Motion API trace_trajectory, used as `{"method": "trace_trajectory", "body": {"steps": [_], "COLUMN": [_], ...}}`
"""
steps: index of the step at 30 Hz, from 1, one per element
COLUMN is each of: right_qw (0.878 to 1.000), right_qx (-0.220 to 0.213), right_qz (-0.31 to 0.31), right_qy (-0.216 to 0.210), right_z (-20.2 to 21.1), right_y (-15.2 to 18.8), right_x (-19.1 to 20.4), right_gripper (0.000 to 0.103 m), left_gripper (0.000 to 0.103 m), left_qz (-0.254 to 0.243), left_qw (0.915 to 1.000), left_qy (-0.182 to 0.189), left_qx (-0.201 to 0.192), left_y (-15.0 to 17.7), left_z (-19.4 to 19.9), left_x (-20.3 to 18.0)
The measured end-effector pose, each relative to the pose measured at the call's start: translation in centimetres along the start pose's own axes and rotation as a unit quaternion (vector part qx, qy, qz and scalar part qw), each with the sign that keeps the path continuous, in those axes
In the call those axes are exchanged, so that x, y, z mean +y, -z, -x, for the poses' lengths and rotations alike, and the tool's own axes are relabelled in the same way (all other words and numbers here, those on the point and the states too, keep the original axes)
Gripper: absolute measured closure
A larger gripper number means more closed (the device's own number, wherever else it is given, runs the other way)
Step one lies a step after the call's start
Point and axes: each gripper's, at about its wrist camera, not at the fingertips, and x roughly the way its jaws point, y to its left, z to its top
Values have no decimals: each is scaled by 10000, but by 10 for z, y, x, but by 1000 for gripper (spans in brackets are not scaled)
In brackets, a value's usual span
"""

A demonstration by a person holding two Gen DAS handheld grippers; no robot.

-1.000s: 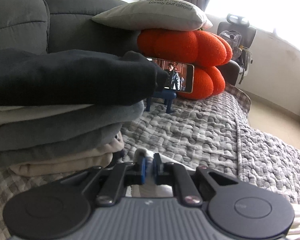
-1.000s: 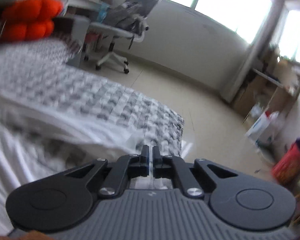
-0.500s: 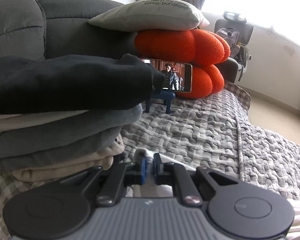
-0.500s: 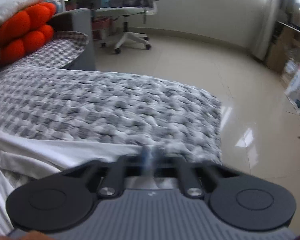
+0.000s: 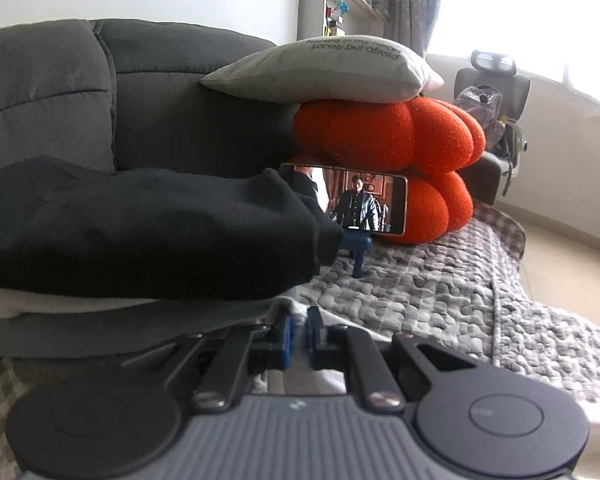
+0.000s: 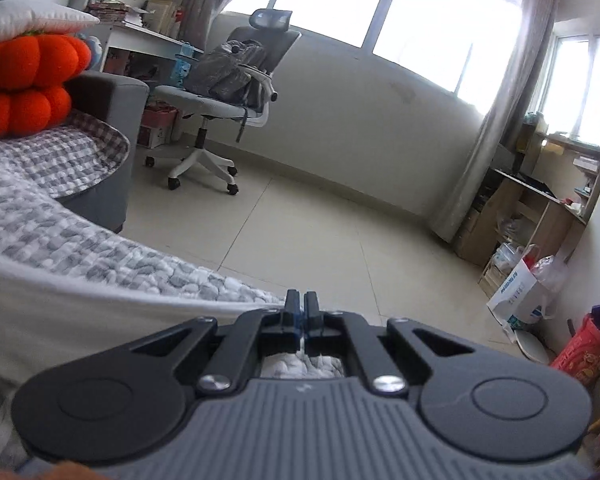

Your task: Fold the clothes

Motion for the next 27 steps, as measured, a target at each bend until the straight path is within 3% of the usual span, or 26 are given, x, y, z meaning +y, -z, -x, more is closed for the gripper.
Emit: {"method": "trace_trajectory", "body": {"steps": [10,14,19,21,24,27], "right_qw": [9987,9967,9940,9926,9916,9913], "right_qx": [-84,-32,616,769,848,896], "right_qz": [-137,-106,341,313,99,-248], "right_qy": [493,800,840,881,974,937], "right_z": [-32,-47,-77,-81,-75,-65], "right_y": [-24,-23,-12,-7,-5,-2], "right_x": [10,17,38,40,33,18], "right_gripper": [102,102,102,102,100,99], "left_gripper": [95,94,75,57,40,36], "left_qz": [-370,-559,-919,-1059,-1255,-1191], "left_qw": [9986,9980,9935,9926,9910,9919], "left_qy": [-348,-264,-303,-348,-335,-247], "left_qx": [-106,126,600,490,319,364], "left_y": [3,12,25,24,23,22], "left_z": [-11,-19,-27,-17,1,13], "left_x": [-11,-19,-25,-22,-14,-1]}}
